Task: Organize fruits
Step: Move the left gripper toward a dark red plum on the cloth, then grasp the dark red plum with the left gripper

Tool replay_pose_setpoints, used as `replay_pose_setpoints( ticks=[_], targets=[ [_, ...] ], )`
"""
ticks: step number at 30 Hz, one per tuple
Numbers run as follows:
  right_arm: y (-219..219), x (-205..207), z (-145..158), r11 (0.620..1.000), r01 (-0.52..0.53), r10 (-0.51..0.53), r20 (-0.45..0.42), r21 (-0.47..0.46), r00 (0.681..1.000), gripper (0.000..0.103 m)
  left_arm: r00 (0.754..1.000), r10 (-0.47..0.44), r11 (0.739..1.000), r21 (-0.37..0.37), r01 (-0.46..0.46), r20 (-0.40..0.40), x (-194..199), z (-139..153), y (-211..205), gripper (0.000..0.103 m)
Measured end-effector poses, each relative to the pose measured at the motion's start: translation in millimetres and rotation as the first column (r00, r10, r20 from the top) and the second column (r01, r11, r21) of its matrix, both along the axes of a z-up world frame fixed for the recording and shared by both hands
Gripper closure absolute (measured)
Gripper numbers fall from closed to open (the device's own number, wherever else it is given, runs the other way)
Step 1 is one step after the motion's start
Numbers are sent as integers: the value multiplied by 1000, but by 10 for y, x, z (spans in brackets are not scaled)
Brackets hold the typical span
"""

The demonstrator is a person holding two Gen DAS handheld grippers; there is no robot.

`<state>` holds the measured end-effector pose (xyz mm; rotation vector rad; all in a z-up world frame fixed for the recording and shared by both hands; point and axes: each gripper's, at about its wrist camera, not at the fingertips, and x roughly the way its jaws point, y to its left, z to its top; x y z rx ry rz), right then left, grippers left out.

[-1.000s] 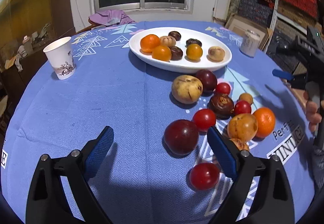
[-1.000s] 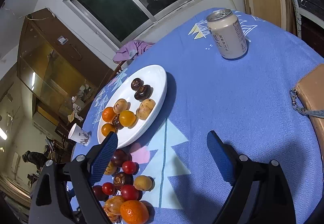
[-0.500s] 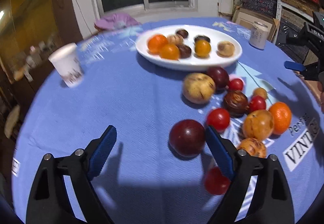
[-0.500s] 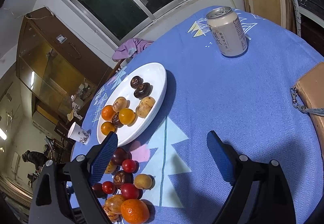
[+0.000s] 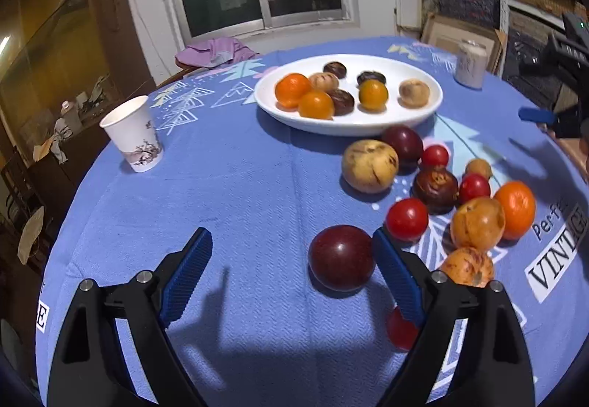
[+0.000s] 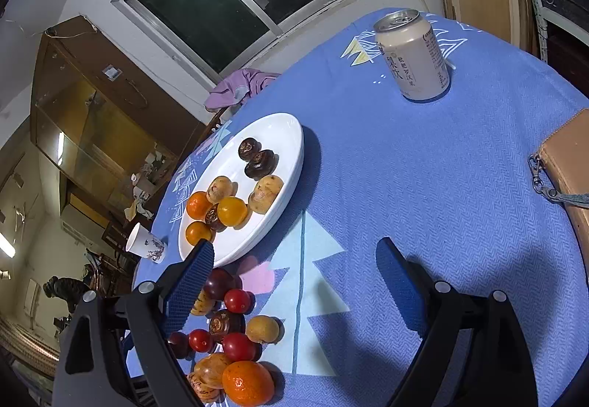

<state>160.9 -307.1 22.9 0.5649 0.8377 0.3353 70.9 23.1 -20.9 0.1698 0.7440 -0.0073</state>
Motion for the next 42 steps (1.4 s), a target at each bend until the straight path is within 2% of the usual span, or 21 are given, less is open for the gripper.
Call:
replay_pose_setpoints(
  ticks=[2,4,5,7,9,17,19,22,25,28,30,32,37,42],
  targets=[
    [7,-1,-3,1000,-1,1,3,-4,1000,12,1000,-8,1000,-29,8,-16,8,-25,4,17],
    [20,-2,-6,1000,-5,5,3,-11,1000,12,999,-35,996,-79,32,-35,20,-36,16,31],
    [28,-1,-8,1000,-7,7,2,-13,1000,12,997,-60,992,-111,54,-52,33,-52,7,35],
    [36,1,-14,1000,-8,8,0,-17,1000,12,991,-108,986,-138,96,-81,44,-95,-53,49],
    [33,1,-9,1000,-7,7,0,-18,1000,12,984,-148,980,-150,132,-102,57,-134,-123,56],
    [34,5,-8,1000,-14,14,0,-22,1000,12,982,-141,977,-180,117,-125,103,-185,-96,56],
    [43,1,1,999,-19,19,2,-28,1000,12,982,-145,976,-181,121,-123,92,-179,-93,63],
    [75,-7,14,999,-33,33,7,-40,999,12,984,-130,977,-183,107,-118,98,-169,-77,64],
    [143,-15,20,996,-69,69,11,-57,998,12,993,-58,985,-169,40,-99,111,-136,34,65],
    [311,-20,17,981,-165,167,11,-99,986,12,997,39,990,-136,-47,-67,128,-78,190,65],
    [445,-36,-7,964,-225,227,-2,-144,974,13,994,84,985,-144,-94,-77,159,-86,292,65],
    [567,-57,-52,944,-284,284,-28,-170,959,19,990,106,981,-150,-119,-91,190,-99,343,65],
    [687,-84,-190,916,-376,364,-102,-139,926,51,989,105,981,-152,-120,-99,194,-108,370,65],
    [769,-103,-304,904,-408,390,-148,-127,909,54,988,105,980,-159,-122,-112,214,-137,370,65]
  ],
)
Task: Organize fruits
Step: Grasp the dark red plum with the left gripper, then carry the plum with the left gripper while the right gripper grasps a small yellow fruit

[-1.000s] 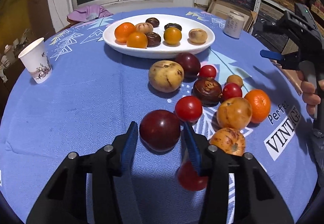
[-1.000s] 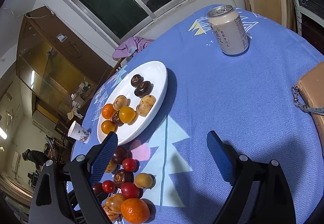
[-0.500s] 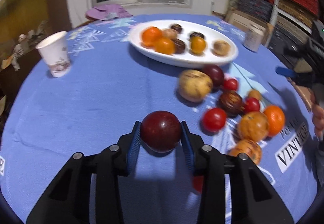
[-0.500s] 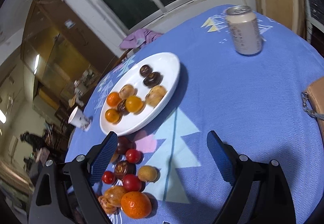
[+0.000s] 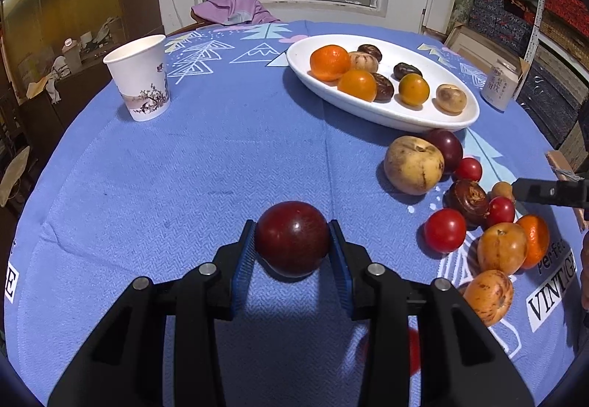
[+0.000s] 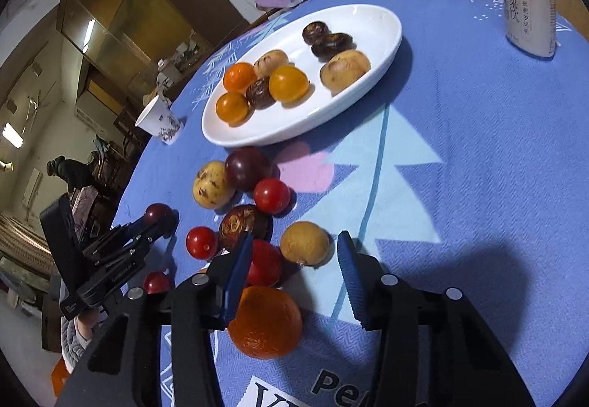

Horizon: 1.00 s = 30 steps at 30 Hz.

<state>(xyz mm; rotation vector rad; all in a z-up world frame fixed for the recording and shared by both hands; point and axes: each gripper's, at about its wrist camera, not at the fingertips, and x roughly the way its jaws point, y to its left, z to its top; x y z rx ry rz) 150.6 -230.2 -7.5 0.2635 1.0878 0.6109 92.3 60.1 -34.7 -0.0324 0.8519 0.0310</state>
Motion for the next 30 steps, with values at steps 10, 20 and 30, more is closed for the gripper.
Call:
replay_pose_setpoints(
  ticks=[10,20,30],
  targets=[
    [-47,43,-130,993,28,-21,-58,111,998,62,1000,-2,1000,4,2,-6,3,-14,-11,64],
    [-38,45,-163,993,30,-22,-71,114,997,73,1000,-3,1000,3,3,-20,17,-42,-25,64],
    [96,-13,-60,1000,10,-10,34,19,999,74,1000,-9,1000,-29,9,-14,21,-33,14,65]
  ],
)
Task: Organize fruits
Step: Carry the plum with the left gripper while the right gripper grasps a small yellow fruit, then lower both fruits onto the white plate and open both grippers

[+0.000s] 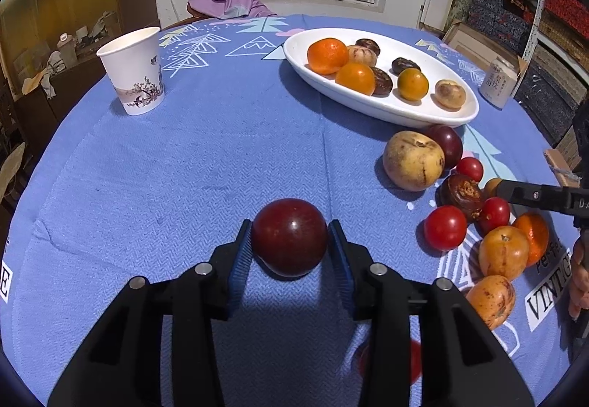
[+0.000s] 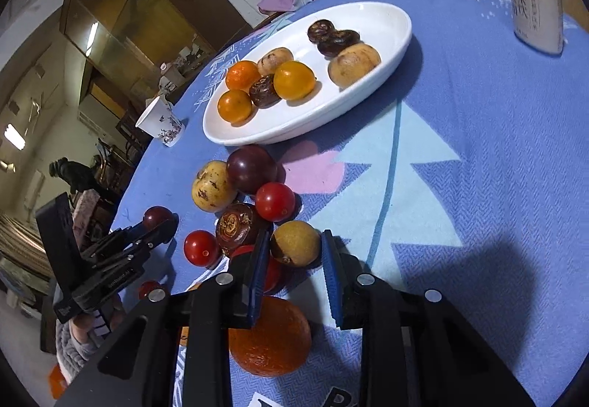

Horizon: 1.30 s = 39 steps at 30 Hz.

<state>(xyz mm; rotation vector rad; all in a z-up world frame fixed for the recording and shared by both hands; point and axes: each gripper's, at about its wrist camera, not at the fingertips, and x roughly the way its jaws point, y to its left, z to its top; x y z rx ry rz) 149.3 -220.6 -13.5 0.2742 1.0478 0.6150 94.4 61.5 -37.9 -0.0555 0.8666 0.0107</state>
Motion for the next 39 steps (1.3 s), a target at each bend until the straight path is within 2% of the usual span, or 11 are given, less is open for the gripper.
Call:
replay_pose_setpoints(
  ticks=[7,10,13,17,21,27,29,31,32,35,39],
  targets=[
    [-194,-6,168,998,39,-41,46,49,998,74,998,-12,1000,19,11,60,-47,119,-55,65],
    [-264,20,283,996,59,-65,75,70,995,74,995,-11,1000,-8,12,97,-5,288,-71,65],
    [-239,140,513,994,70,-80,112,86,990,74,993,-39,999,-18,41,112,217,501,-169,65],
    [-15,459,781,997,63,-68,156,40,985,74,988,-72,997,-8,73,134,629,701,-404,65],
    [329,786,650,999,31,-30,124,-8,992,74,989,-119,991,-56,124,86,972,594,-644,65],
    [547,876,370,996,9,0,97,-93,995,74,986,-162,987,-17,163,36,1197,359,-838,65],
    [533,868,370,993,26,-13,109,-118,994,72,987,-158,987,-37,159,25,1258,325,-822,65],
    [489,871,375,994,38,-27,107,-101,994,62,988,-149,986,-71,151,25,1283,314,-780,63],
    [467,860,382,995,40,-30,105,-92,994,62,988,-148,986,-75,150,36,1272,332,-762,62],
    [394,790,458,997,46,-39,115,-58,993,60,988,-136,987,-70,142,79,1192,445,-687,50],
    [217,566,664,998,65,-63,178,-7,982,38,982,-92,990,-94,108,163,914,697,-441,33]
  ],
)
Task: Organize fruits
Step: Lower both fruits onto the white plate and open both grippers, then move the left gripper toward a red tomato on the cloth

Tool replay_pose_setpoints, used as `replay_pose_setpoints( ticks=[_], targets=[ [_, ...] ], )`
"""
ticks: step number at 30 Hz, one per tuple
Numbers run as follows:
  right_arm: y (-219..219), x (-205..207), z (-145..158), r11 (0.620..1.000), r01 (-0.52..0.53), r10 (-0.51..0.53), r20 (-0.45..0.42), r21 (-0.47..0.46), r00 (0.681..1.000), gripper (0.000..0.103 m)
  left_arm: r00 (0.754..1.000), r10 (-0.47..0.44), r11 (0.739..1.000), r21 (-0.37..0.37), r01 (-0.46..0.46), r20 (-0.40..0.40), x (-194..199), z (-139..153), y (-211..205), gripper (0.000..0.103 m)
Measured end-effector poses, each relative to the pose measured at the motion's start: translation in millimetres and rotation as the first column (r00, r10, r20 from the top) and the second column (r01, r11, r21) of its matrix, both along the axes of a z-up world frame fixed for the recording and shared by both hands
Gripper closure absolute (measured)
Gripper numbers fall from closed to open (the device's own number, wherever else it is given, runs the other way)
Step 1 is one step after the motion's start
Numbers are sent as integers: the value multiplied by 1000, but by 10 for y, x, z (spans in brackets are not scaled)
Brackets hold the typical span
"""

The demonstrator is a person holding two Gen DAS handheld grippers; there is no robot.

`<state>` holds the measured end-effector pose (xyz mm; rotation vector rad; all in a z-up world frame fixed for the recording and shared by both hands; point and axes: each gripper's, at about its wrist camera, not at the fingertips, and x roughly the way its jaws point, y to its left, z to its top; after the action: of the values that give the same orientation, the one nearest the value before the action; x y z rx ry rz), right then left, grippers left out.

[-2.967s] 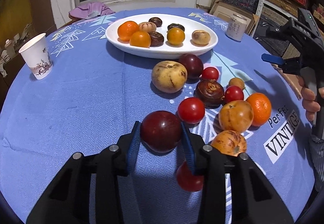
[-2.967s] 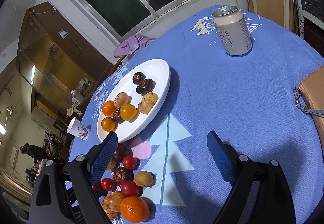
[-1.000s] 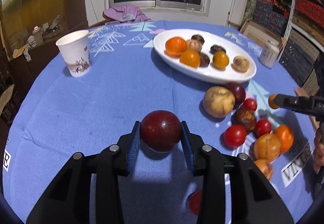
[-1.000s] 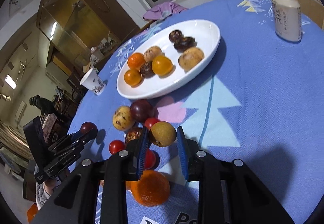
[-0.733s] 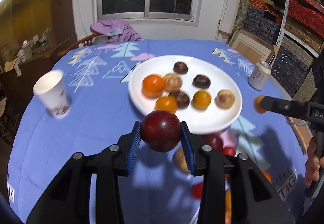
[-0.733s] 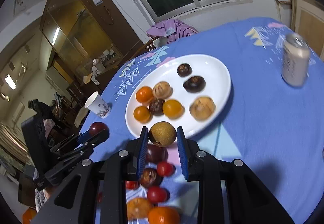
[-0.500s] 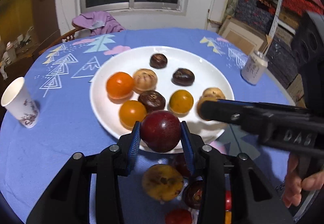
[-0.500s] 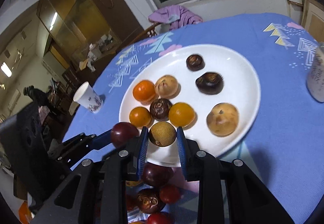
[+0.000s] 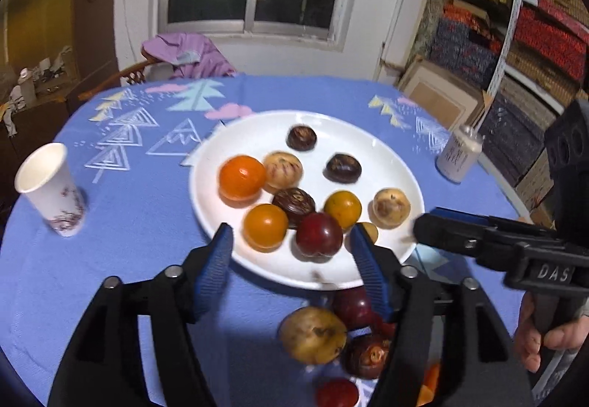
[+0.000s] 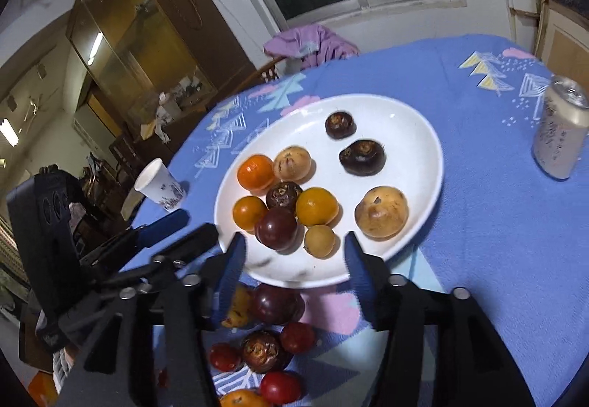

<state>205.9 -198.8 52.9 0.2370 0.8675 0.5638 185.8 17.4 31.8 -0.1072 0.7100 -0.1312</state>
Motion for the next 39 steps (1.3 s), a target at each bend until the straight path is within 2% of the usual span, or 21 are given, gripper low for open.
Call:
replay_pose_setpoints(
  ticks=[3,5,7,9,12,13,16,21,26,29,31,37,39],
  targets=[
    [-193,-201,70,998,40,-42,46,45,998,31,997,63,998,-17,-62,35,-275,49,253,24],
    [-347,-325,12,995,75,-78,45,73,996,24,996,91,996,-20,-90,23,-470,-25,393,23],
    [-542,-452,-130,987,136,-138,16,85,990,17,995,104,994,-14,-104,1,-680,-135,477,23],
    [-713,-495,-250,977,192,-189,-42,95,981,16,994,105,994,6,-105,-18,-900,-252,499,23],
    [-994,-571,-360,946,266,-250,-103,185,963,16,1000,22,1000,14,-22,2,-1270,-321,427,22],
    [-1085,-588,-388,933,295,-276,-115,204,954,15,1000,-7,1000,20,7,15,-1412,-339,398,17],
    [-1237,-608,-464,910,353,-328,-144,219,934,15,998,-61,997,50,59,26,-1657,-381,307,14],
    [-1243,-523,-612,899,368,-315,-233,239,920,15,993,-114,990,85,114,3,-1764,-437,159,14],
    [-1194,-514,-628,899,368,-311,-248,235,918,15,992,-118,988,93,121,-44,-1674,-496,127,14],
    [-1201,-514,-634,896,375,-314,-257,237,914,15,990,-126,985,109,133,-70,-1641,-532,85,25],
    [-1221,-512,-642,894,381,-318,-266,235,910,15,986,-135,983,114,145,-95,-1609,-562,62,39],
    [-1226,-512,-649,893,382,-315,-274,240,909,15,979,-146,979,120,163,-140,-1547,-631,29,41],
    [-1232,-510,-647,893,380,-313,-275,240,909,15,975,-160,976,123,179,-153,-1540,-650,-5,51]
  ],
)
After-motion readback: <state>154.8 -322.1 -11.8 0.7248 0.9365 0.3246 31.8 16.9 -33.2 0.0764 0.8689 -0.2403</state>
